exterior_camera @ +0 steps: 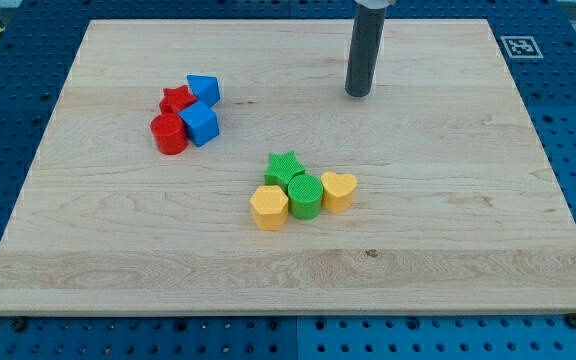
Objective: Slide blue triangle to the center of the board
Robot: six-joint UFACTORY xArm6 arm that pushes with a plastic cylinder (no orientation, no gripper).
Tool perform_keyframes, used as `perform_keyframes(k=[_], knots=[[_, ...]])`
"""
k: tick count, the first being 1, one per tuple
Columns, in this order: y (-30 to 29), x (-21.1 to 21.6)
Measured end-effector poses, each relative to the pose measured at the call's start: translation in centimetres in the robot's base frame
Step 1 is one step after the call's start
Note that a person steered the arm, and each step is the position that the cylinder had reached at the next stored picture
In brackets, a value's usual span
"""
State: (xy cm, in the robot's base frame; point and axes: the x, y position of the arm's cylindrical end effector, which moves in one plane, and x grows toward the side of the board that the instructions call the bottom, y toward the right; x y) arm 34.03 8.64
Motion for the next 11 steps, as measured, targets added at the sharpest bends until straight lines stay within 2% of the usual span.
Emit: perform_keyframes(k=[2,3,5,7,9,11], knots=[[-0.3,-0.5],[-5.6,-3.1],[-14.7,-3.8],[-18.0,-2.1],[-28.8,-1.1],[-28.2,1.9]])
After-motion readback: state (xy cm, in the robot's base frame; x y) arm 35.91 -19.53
